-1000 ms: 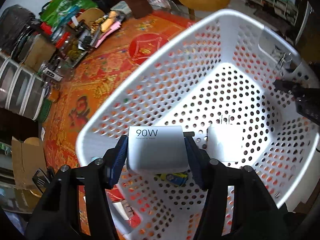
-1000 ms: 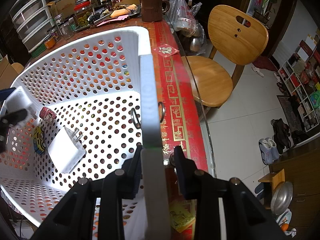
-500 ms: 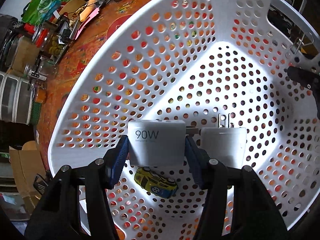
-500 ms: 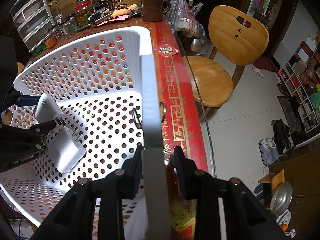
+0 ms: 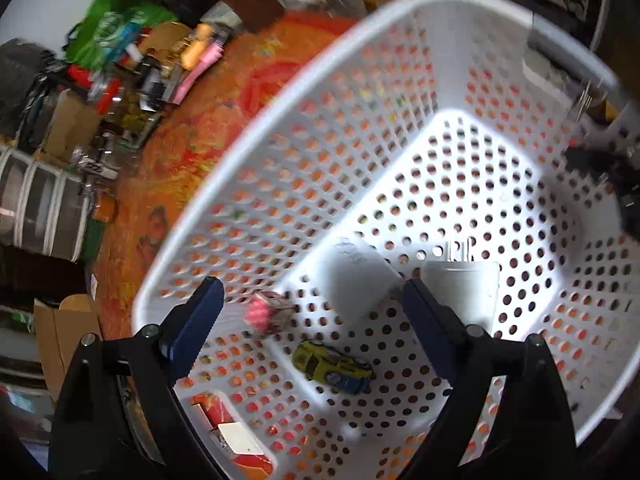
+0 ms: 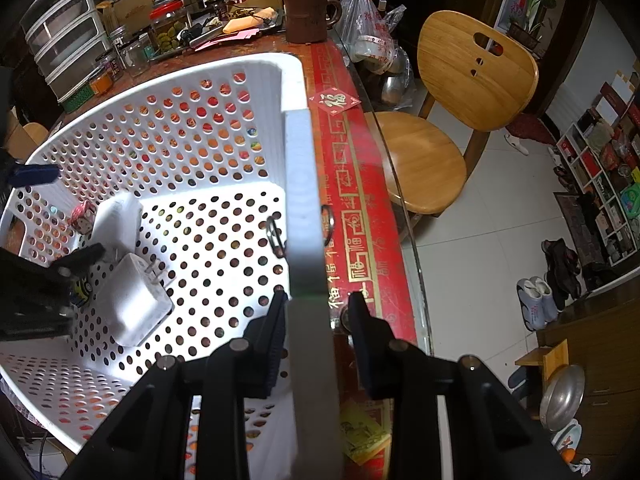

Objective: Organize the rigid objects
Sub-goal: 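Move the left tool back and grasp the teal-white charger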

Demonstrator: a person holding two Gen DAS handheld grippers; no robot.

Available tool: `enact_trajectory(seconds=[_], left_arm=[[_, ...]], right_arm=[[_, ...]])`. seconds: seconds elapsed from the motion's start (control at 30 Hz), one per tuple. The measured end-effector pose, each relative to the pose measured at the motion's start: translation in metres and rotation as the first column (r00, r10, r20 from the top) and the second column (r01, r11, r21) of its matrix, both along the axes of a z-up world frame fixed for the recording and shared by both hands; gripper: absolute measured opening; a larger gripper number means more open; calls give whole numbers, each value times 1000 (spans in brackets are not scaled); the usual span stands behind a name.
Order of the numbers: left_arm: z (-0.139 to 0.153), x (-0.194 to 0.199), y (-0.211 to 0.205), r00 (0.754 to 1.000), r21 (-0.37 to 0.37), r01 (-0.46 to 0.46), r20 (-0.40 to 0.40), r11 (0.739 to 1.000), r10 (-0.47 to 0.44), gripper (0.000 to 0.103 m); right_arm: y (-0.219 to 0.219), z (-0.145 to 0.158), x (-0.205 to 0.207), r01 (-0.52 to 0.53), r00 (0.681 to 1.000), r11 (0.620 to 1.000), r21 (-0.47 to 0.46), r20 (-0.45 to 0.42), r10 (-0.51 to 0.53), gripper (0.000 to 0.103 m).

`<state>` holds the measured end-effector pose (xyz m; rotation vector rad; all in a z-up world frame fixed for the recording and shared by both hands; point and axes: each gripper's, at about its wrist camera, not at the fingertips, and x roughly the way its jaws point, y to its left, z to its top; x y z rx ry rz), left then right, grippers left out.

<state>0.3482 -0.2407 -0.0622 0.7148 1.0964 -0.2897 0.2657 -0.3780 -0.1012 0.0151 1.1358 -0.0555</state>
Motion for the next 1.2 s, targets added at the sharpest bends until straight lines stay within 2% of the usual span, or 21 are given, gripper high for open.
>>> enact_trajectory(seconds=[0.17, 0.27, 0.33, 0.4, 0.5, 0.63, 0.77, 0.93, 1.2], left_arm=[[57, -20, 48, 996, -88, -15, 87, 996, 23, 94], [90, -31, 103, 985, -152, -70, 144, 986, 92, 100], [100, -34, 133, 976, -174, -114, 166, 978, 144, 102], [103, -30, 177, 963, -211, -190, 152, 959, 224, 102], [80, -18, 225, 942, -209, -296, 98, 932, 321, 102], [36, 5, 260, 919, -218, -383, 6, 898, 394, 102], [-5, 31, 264, 904, -251, -427, -77, 869, 421, 102], [-39, 60, 263, 872, -315, -489, -203, 813, 446, 100], [-74, 91, 264, 824, -306, -565, -262, 766, 503, 92]], right_arm=[[1, 0, -1, -1, 1000, 1000, 1, 1, 1, 29], [1, 0, -1, 0, 1000, 1000, 1, 2, 0, 29], [1, 0, -2, 0, 1000, 1000, 3, 3, 0, 29], [0, 0, -2, 1, 1000, 1000, 2, 3, -1, 29], [0, 0, -2, 0, 1000, 1000, 2, 4, 0, 29], [-1, 0, -2, 1, 1000, 1000, 2, 4, -1, 29], [-2, 0, -2, 2, 1000, 1000, 2, 3, -2, 29], [-3, 0, -2, 3, 1000, 1000, 1, 2, -3, 29], [-3, 0, -2, 1, 1000, 1000, -1, 1, -1, 29]])
